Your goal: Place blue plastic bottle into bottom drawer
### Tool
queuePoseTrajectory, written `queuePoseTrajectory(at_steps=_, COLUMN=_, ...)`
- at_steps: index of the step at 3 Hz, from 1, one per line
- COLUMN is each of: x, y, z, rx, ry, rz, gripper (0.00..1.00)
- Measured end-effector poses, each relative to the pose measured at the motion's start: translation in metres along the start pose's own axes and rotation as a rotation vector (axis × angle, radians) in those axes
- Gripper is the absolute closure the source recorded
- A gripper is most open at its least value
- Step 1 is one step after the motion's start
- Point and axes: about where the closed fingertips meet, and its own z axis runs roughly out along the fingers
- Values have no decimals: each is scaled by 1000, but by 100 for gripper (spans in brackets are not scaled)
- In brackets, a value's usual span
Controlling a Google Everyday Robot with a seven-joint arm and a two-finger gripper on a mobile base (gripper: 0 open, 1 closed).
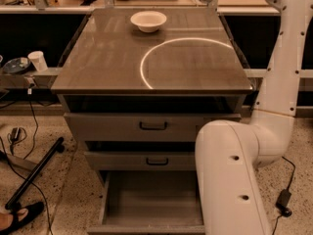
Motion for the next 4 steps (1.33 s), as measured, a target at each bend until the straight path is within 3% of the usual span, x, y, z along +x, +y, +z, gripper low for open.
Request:
queuePoseTrajectory(at_steps=1, x=16, y=2, z=14, rx=-16, ry=72, rz=-7, gripper=100)
queuePoseTrajectory(at_steps=4, x=49, y=5, z=30, rx=0, ry=229, rz=-62, gripper=100)
